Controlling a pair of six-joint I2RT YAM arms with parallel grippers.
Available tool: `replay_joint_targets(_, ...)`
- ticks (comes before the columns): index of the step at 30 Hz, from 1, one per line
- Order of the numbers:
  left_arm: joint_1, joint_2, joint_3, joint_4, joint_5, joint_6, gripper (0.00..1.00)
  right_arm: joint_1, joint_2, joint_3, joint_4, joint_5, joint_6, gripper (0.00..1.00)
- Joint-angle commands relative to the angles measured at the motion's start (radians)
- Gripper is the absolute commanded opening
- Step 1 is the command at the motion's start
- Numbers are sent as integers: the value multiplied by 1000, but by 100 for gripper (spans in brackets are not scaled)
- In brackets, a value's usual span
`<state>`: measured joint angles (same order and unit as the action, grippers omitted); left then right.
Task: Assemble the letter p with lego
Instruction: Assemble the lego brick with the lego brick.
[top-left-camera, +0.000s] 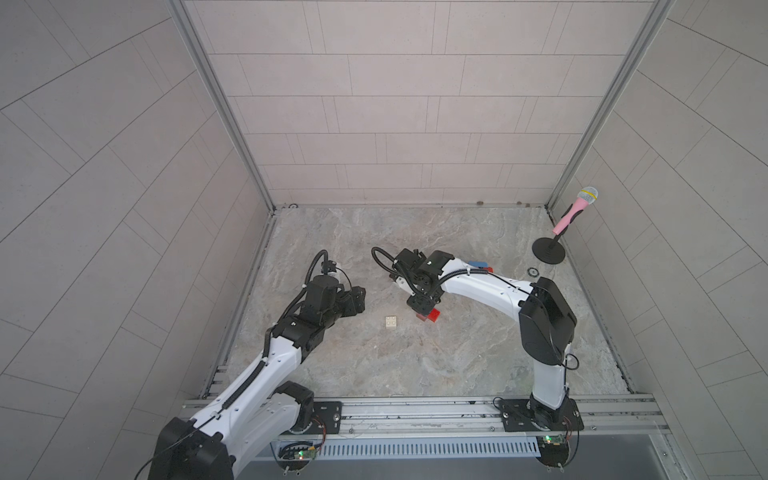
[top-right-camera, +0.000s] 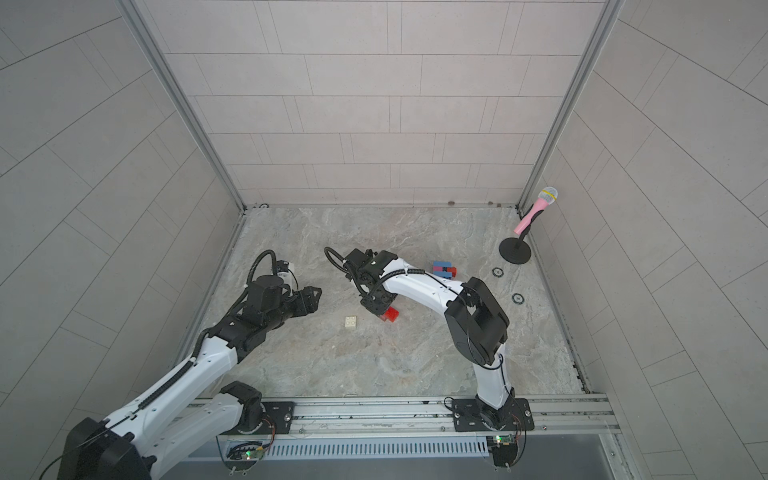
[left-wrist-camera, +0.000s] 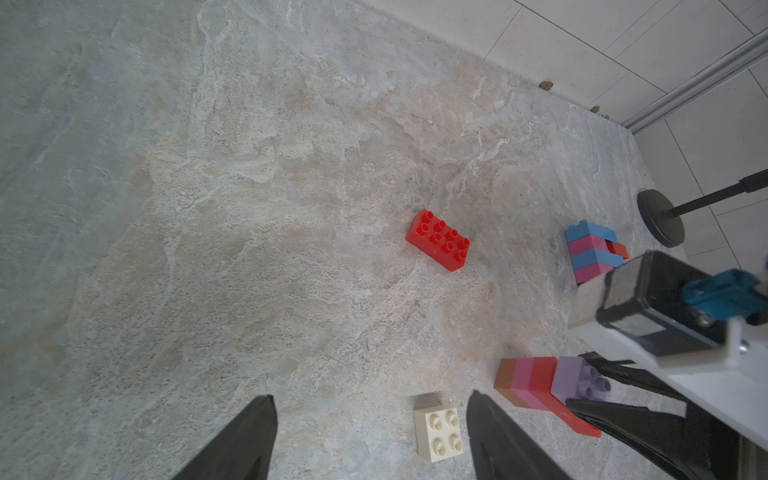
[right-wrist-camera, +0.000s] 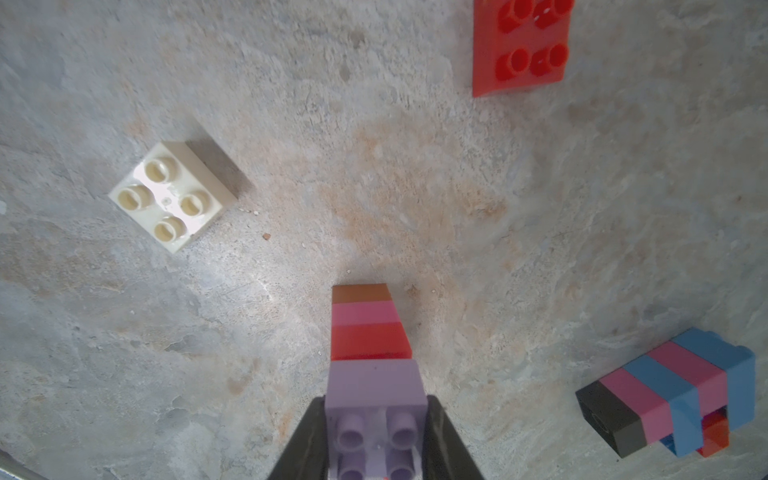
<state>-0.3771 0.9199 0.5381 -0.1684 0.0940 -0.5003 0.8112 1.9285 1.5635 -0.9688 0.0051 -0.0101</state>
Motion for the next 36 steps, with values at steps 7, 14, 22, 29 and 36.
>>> replay_joint_targets(7,6,2,-22,24,4,9,79,-5,125,-29,-20,-100,-44,16)
replay_joint_targets(14,6,8,-31,29,12,11,79,-11,183,-21,-42,-134,-63,17)
replay_joint_targets(22,6,0,-30,24,10,14,79,-10,99,5,-52,-100,-32,48)
replay_joint_targets(29,6,-9,-29,20,6,14,79,-1,-43,16,-73,-47,-13,74)
replay_joint_targets(36,6,-20,-30,13,-5,16,79,6,-171,-119,-36,37,38,82)
